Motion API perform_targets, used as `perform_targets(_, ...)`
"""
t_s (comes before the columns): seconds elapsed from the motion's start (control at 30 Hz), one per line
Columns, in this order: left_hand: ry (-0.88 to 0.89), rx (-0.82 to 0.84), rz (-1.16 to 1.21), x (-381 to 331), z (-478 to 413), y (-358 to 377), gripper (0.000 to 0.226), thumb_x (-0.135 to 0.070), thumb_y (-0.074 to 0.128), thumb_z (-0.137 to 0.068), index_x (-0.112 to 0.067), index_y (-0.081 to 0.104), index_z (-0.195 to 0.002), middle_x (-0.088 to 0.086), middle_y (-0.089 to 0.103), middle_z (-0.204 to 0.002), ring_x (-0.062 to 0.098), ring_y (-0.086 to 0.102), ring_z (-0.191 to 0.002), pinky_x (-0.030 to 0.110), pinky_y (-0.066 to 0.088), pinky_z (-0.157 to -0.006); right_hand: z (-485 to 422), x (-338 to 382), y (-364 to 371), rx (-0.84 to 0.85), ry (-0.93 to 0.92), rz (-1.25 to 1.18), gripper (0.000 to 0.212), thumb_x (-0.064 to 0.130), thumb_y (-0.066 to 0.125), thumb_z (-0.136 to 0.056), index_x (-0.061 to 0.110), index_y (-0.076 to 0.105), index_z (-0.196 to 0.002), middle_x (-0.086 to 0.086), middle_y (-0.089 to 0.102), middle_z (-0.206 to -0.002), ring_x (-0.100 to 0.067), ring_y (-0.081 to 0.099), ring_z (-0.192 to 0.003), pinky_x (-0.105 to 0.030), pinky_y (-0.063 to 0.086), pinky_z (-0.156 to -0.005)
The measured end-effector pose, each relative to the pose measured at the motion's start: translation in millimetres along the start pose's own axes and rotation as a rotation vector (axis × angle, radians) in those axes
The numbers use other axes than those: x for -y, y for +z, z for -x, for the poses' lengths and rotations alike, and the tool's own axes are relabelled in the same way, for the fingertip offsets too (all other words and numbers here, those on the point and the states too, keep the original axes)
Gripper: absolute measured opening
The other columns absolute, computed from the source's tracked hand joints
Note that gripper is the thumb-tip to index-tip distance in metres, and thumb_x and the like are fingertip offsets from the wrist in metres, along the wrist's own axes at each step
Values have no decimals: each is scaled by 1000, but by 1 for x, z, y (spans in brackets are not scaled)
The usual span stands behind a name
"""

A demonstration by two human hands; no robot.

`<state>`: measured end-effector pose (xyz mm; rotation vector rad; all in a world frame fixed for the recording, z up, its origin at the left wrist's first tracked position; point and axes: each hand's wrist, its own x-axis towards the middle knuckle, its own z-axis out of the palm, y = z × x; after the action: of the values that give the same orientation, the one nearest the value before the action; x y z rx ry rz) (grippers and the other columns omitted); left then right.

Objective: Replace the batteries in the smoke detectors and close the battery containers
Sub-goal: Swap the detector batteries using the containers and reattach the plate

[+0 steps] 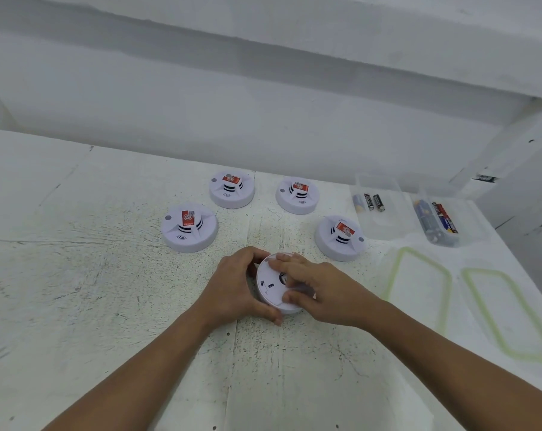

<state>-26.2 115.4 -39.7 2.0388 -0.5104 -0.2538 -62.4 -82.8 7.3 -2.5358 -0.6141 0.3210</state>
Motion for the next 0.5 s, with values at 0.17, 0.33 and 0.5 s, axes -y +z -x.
perform_targets(0.17,5,-8,19,-4,0,0,93,-50,95,-25,-34,56,-108,-19,63,-97,2,58,-90,30,51,-81,4,5,6,-47,25,20,51,24,53,-95,20,38,-144,15,27,-149,10,11,-135,-9,19,-110)
perform_targets(0.33,15,-8,29,-5,1,-1,91,-50,95,-26,-33,56,-106,-18,63,-96,1,58,-89,26,51,-77,6,8,12,-62,68,24,50,25,51,-96,19,36,-144,7,25,-154,-6,25,-141,-24,25,-115)
perform_targets(0.5,43,-13,28,-8,3,-2,84,-44,97,-30,-33,56,-102,-18,64,-93,0,58,-86,13,47,-69,12,8,20,-134,83,-4,51,28,46,-98,20,32,-146,14,30,-148,10,4,-138,-7,-1,-112)
